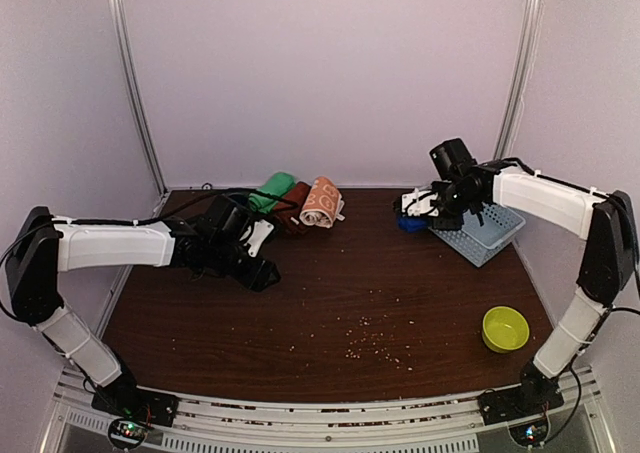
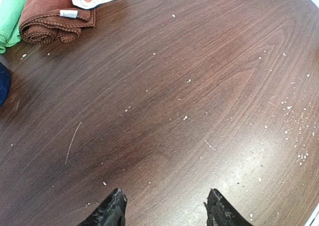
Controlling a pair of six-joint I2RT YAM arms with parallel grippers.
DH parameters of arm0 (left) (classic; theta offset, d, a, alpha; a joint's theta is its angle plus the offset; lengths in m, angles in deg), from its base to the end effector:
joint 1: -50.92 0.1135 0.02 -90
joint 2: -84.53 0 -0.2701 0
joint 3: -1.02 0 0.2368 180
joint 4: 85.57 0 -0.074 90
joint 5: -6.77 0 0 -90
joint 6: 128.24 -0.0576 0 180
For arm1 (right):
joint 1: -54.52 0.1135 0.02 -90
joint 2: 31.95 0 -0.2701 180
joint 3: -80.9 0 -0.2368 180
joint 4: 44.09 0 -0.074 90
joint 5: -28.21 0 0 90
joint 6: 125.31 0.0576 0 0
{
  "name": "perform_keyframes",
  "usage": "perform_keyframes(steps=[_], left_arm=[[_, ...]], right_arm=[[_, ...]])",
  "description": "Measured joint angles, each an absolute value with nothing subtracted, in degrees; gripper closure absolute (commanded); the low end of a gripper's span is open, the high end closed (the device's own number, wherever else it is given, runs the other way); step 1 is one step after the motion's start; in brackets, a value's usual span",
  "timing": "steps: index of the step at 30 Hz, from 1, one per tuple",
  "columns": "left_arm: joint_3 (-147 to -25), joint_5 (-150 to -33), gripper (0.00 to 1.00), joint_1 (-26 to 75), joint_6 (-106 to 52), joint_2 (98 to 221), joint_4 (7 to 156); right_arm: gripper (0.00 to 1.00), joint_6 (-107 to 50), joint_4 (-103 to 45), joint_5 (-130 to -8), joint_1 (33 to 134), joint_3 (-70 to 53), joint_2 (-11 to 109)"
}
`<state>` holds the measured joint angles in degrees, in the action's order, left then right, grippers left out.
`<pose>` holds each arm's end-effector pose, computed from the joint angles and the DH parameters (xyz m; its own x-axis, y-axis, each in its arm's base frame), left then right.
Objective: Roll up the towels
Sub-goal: Pick up the towel from the center of the board, then adjust the bin at the corner of the board.
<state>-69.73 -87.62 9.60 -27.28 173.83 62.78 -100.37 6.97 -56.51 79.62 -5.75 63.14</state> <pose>0.2414 -0.2181 0.2073 -0.6986 0.3618 -0.6173 0.5727 0.7999 -0.1794 0.3283 0.1479 0.2707 0.0332 -0.9815 -0.1885 -0.8109 0.0838 -0.5791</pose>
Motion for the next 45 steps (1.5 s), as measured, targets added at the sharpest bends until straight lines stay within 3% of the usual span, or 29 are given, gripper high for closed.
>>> perform_keyframes(steps=[6,15,31,39,45], left_arm=[[-69.66,-88.67,0.43,9.6,-27.43,173.65,63.3],[-69.53,-90.35,0.43,9.6,-27.43,172.91,63.44],[-69.53,-92.6,0.43,9.6,-27.41,172.91,63.48],[-69.53,-92.84,0.43,9.6,-27.41,172.93,63.48],[-69.53,-93.3,0.43,9.6,-27.41,172.93,63.48]], right_arm=[[1.0,-101.98,5.47,-54.39,67.75,3.54,68.47],[1.0,-102.07,4.22,-46.7,59.64,5.35,77.57],[1.0,-109.48,13.81,-40.12,61.66,-2.12,76.45],[1.0,-104.15,25.31,-49.1,67.58,9.94,79.07],[1.0,-99.82,25.33,-53.13,68.74,17.85,86.05]])
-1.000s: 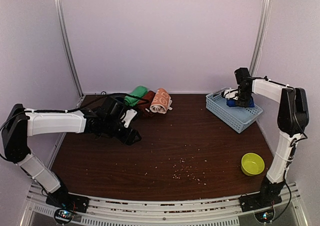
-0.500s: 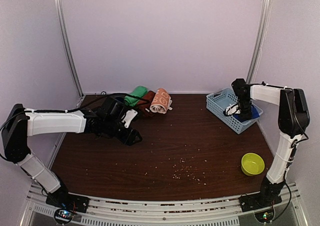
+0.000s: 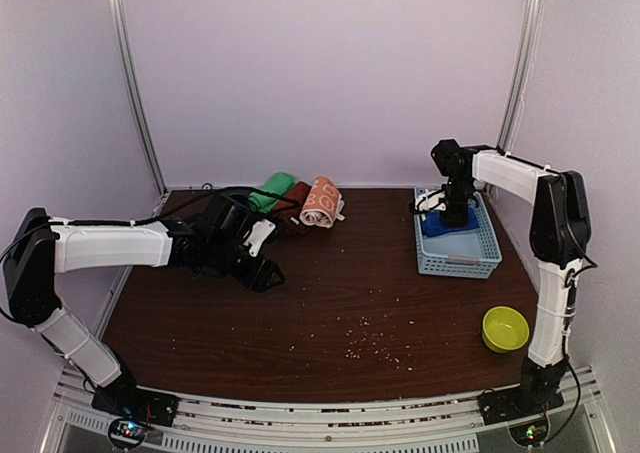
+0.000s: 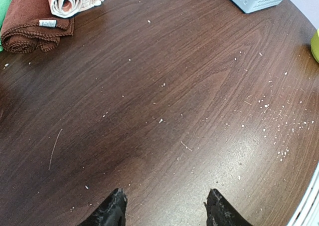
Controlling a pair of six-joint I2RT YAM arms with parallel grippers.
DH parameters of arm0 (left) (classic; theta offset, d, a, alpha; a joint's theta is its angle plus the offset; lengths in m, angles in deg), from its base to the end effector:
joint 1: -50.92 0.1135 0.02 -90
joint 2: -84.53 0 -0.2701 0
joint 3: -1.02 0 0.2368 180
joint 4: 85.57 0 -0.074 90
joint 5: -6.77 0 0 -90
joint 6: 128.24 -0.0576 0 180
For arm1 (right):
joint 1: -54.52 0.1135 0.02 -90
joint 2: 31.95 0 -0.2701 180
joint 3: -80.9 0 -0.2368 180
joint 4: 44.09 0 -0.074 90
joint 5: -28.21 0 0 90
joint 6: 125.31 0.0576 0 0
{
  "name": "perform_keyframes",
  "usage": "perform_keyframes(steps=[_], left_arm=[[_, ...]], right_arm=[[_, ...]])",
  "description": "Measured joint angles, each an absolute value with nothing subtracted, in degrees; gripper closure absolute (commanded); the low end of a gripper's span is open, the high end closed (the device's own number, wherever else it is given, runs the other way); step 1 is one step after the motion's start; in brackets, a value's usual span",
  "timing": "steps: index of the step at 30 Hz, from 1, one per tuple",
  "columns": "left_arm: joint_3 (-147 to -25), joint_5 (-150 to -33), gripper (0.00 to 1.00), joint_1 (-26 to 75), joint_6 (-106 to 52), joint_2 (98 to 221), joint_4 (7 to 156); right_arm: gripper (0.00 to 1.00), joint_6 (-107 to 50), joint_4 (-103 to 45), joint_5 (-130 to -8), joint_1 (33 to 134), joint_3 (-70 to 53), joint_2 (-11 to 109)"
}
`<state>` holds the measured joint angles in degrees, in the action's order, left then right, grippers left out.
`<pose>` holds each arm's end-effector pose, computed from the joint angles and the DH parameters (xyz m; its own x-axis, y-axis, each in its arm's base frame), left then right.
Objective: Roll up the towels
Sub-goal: Adjust the bin at the corner of the board.
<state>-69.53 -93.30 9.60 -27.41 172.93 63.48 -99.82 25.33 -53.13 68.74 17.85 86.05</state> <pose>0.2367 -0.2215 0.2126 -0.6934 0.3633 -0.6222 0.6173 0.7449 -0.2530 0.4164 0.0966 0.2242 -0.2180 -0.9758 -0.0158 -0.9082 0.2088 -0.3628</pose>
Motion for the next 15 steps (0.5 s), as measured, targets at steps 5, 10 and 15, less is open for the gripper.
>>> perform_keyframes(steps=[5,10,15], left_arm=[[-69.4,-93.32,0.43,9.6,-27.41,173.04,63.5],[-69.4,-93.54,0.43,9.6,-27.39,173.87,63.63],[-69.38,-93.58,0.43,9.6,-27.39,174.77,63.65]], right_arm=[[1.0,-98.9,21.75,-53.45,67.56,17.66,88.01],[1.0,-98.86,14.3,-52.97,65.37,17.04,88.28],[1.0,-98.29,8.42,-53.08,63.19,16.98,90.0]])
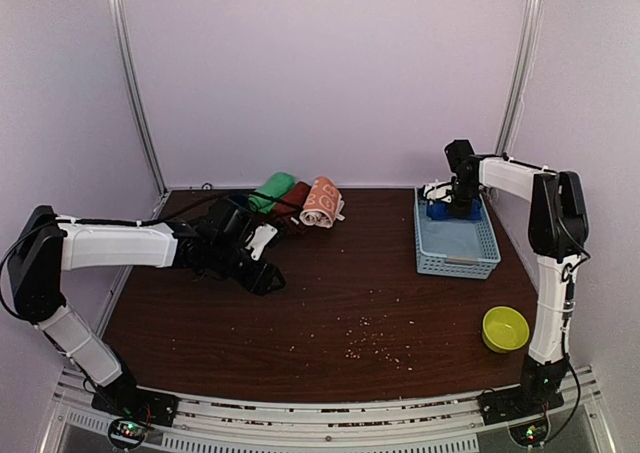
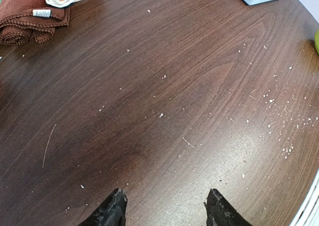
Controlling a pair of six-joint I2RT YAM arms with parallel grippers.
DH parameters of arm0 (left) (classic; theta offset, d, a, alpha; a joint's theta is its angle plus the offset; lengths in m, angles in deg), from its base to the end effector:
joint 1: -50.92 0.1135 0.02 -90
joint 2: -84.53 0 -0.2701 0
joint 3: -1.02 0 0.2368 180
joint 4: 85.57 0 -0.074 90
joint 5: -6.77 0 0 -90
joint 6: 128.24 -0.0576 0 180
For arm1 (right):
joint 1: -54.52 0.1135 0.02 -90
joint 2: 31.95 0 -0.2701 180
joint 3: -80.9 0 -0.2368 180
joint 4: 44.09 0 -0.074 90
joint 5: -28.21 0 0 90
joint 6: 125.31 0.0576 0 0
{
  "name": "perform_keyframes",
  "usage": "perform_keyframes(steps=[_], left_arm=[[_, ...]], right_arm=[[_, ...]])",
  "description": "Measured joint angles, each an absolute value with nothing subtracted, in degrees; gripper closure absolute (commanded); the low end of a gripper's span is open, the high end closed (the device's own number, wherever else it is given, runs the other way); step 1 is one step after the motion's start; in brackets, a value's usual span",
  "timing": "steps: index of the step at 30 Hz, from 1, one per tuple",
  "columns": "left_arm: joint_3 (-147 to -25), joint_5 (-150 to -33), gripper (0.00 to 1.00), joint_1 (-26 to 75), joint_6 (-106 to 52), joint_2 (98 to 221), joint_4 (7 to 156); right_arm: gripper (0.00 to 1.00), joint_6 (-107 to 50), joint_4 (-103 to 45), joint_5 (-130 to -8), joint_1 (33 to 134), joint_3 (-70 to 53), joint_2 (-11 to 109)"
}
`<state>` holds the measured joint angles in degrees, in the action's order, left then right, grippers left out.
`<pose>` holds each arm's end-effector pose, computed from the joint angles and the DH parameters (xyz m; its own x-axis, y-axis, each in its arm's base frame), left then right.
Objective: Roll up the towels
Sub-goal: Adjust the bin at the corner of the board, then place the towel in the bin.
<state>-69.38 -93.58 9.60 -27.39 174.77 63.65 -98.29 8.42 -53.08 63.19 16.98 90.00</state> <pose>0.2386 -0.2235 0.2022 -0.7085 0.3763 -0.5970 0.6127 0.7478 -0.2558 0.4631 0.0618 0.2070 -0.3196 -0.9395 -0.1233 -0.7820 0.3350 -0.5256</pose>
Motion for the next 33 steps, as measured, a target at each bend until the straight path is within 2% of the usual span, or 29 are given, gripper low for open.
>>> perform_keyframes(steps=[16,21,23,25,33], left_arm=[[-69.38,-93.54,0.44,9.6,-27.43,176.71,63.63],[-69.38,-93.52,0.44,9.6,-27.43,177.11,63.61],[-69.38,-93.52,0.44,9.6,-27.43,177.13,63.61],[-69.38,-93.54,0.44,9.6,-27.43,177.13,63.63],[-69.38,-93.54,0.44,9.6,-27.43,177.26,63.61]], right_arm=[[0.99,-99.27,-1.64,-58.57,61.28,17.02,97.02],[0.96,-100.69,-5.88,-58.22,61.09,18.36,99.47],[0.91,-101.48,-7.56,-58.02,60.85,18.38,100.06],[0.8,-102.27,-8.96,-57.65,60.69,18.4,100.54],[0.57,-103.77,-12.13,-55.97,60.45,20.32,102.75]])
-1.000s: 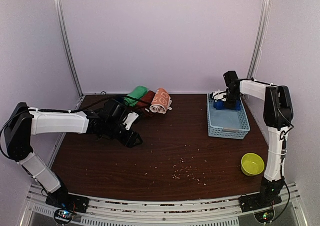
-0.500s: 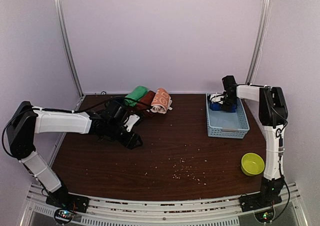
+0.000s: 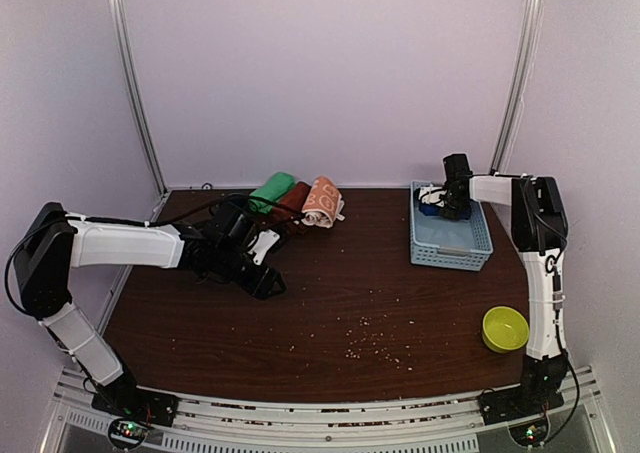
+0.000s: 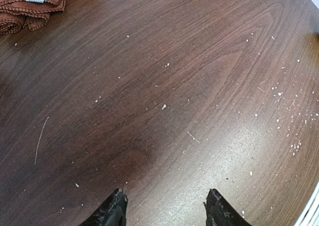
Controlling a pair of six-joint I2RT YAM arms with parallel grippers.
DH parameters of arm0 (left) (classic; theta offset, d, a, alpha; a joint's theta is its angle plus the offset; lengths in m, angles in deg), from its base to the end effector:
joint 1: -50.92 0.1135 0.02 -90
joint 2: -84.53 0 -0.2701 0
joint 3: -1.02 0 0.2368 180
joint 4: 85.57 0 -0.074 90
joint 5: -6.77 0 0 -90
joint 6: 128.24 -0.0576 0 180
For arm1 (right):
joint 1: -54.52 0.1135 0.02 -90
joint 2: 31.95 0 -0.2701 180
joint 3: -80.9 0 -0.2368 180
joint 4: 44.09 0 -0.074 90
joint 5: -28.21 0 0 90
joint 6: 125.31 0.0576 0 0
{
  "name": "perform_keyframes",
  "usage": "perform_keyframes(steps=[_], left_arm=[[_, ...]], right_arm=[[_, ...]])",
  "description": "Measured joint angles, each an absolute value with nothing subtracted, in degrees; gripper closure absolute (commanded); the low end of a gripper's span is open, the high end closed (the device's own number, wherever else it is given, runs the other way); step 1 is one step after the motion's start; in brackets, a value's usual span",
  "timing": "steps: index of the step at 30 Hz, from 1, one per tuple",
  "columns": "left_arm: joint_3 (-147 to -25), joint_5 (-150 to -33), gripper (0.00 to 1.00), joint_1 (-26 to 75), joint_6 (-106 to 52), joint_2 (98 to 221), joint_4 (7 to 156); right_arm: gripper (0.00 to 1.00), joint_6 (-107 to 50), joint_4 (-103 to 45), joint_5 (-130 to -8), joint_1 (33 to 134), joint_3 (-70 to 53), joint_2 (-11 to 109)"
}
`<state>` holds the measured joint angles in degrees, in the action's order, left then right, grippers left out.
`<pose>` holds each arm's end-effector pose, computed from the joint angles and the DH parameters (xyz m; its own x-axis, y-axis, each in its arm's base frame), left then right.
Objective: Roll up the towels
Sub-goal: Place the towel in the bin.
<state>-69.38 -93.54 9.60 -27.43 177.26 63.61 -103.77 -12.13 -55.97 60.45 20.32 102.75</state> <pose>0.2412 -0.2258 0.1888 -0.7273 0.3937 -0.5622 0.6045 0.7553 -0.2532 0.5253 0.0487 0.1467 -0.2362 -0.9549 -0.1800 -0.6919 0.2954 -0.6588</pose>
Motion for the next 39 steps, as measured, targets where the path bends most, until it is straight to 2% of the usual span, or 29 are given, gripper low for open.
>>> perform_keyframes(steps=[8,13,27,29,34,39], left_arm=[[-69.38,-93.74,0.44,9.6,-27.58,177.26,63.61],[-69.38,-94.13,0.44,9.6,-27.61,177.26,63.63],[-69.38,-95.11,0.44,9.6,-27.87,177.26,63.61],[-69.38,-95.03,0.44,9.6,-28.07,177.26,63.54],[-69.51,-94.5,0.46,9.6,-28.33,177.2,63.3],[-72.37,-93.39,0.45,9.58,-29.14,177.2,61.62]], right_arm=[[0.33,-102.88,-11.85,-55.97,60.17,20.32,102.75],[0.24,-101.9,-11.19,-56.49,59.99,20.32,102.22],[0.17,-100.93,-3.65,-59.16,59.78,20.32,97.06],[0.01,-100.93,-1.18,-59.49,59.73,20.32,95.18],[0.0,-99.27,5.07,-62.52,59.58,20.08,87.1],[0.0,-91.54,8.18,-68.51,60.04,19.6,73.48]])
